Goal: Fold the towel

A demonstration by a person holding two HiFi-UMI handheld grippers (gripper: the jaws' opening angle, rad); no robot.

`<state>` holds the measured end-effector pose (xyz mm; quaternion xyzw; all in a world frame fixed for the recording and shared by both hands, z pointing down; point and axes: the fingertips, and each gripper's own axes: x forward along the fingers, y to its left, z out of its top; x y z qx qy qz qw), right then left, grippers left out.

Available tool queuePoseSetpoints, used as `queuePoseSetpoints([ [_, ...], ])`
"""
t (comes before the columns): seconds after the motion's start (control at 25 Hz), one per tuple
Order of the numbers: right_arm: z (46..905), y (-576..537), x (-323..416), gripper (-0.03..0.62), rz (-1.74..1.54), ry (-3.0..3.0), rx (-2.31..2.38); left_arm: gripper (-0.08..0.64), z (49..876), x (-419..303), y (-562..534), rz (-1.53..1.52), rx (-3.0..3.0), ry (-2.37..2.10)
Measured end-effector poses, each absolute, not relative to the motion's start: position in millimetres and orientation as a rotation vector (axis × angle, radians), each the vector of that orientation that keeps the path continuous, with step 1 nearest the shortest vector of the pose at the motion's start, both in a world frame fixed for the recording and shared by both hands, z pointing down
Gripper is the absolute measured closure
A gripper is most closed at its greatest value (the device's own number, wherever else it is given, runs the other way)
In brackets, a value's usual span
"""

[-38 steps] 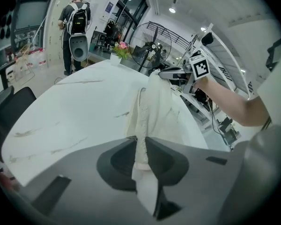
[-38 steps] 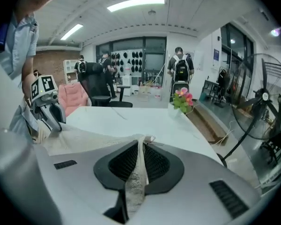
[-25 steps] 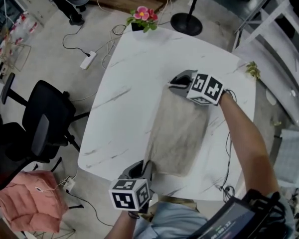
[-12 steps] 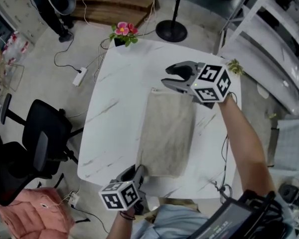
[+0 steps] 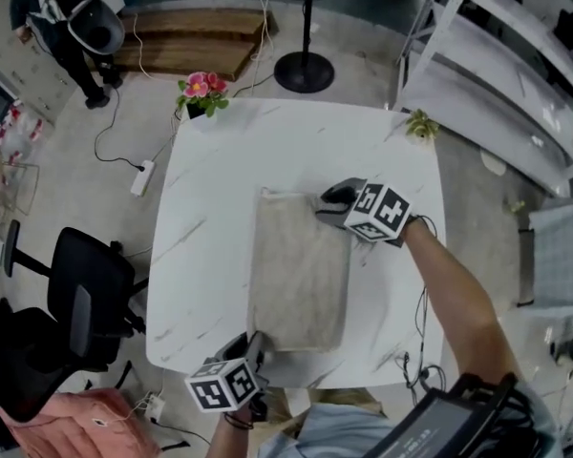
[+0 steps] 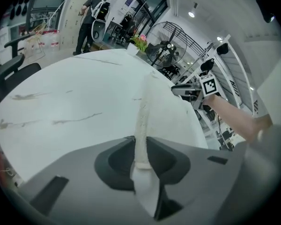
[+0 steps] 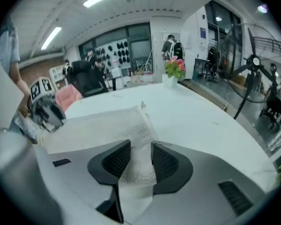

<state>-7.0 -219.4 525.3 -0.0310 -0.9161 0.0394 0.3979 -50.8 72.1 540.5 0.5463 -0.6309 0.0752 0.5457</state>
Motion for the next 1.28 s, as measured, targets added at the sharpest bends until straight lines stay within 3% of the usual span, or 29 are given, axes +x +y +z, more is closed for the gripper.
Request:
queuePoseSetpoints([
  [0.16,490.4,-227.8,4.6,0.378,0.354,-2.395,-0.054,0.482,539.2,-48.1,73.2,0.204,1.301,-1.496],
  [0.52,536.6,-248.9,48.1,0.298,0.866,-2.078,-0.060,0.482,537.3,-45.9,72.4,0.182,1.302,-1.495],
  [0.8,530.4,-241.3,11.9,0.296,1.164,-2.012,-0.212,0.482,537.9,-45.9,70.7,0.152,1.293,-1.483],
  [0.92,534.4,-234.5,0.8,0.353,1.215,-1.995,-0.261,0.480,533.9,-45.7,71.0,0.137,1.291,-1.481],
  [0.96,536.9,-232.9,-0.7,0.457,1.203,-1.985,-0.262,0.480,530.5,-46.7,70.9,0.127,1.292,-1.485],
  [1.0,538.1,-231.6,-1.8,0.512,1.188,-1.980,-0.261,0.480,526.2,-49.1,70.9,0.115,1.293,-1.494],
  [1.28,501.2,-229.5,-15.1,0.528,1.006,-2.124,-0.291,0.480,490.1,-92.1,85.9,0.014,1.249,-1.645],
])
